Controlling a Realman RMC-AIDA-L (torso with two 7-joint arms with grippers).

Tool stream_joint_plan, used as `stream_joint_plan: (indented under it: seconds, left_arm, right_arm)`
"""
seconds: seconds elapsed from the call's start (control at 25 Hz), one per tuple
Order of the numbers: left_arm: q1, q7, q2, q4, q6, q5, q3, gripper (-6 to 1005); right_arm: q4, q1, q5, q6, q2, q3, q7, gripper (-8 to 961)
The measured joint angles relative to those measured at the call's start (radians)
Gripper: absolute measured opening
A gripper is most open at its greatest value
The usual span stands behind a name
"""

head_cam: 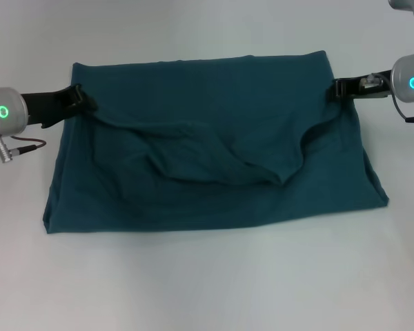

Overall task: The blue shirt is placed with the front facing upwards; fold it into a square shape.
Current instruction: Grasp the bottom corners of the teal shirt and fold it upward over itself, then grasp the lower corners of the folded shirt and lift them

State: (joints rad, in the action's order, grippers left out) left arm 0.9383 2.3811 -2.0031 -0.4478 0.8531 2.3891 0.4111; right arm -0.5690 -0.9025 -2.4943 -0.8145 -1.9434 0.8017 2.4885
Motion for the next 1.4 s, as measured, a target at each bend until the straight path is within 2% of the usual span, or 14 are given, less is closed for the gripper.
stream_joint_plan:
  seconds: [0.48,0.72,0.88,1.08,1.24,1.32,1.4]
  left_arm:
    - [-0.009,0.005,-0.002,0.000,0.000,-0.005,-0.002,44]
    - [-0.019,0.007,-0.004,0.000,-0.001,-0.005,-0.003,233]
    - [-0.030,0.011,-0.006,-0.001,-0.001,-0.009,-0.007,475]
    - [-0.041,0.011,-0.009,-0.005,0.006,-0.029,-0.005,486]
    - [-0.065,0.011,-0.014,-0.031,0.052,-0.063,-0.003,495]
    - [-0.088,0.012,-0.015,-0.061,0.101,-0.094,-0.003,499]
    - [-0.117,0.012,-0.016,-0.088,0.157,-0.129,-0.003,498]
  right_arm:
    - [0.000,0.008,-0.001,0.010,-0.010,0.014,-0.050,110]
    - [0.000,0.001,-0.039,0.015,-0.014,0.037,-0.047,113]
    - [0.000,0.001,-0.043,0.014,-0.015,0.039,-0.046,295]
    - [-0.003,0.004,-0.050,-0.008,-0.011,0.036,-0.015,532]
    - [-0.029,0.022,-0.002,-0.090,0.005,0.008,-0.005,684]
    - [-0.063,0.050,0.051,-0.155,0.011,-0.003,-0.014,753]
    - [-0.130,0.114,0.162,-0.252,0.009,-0.010,-0.040,822]
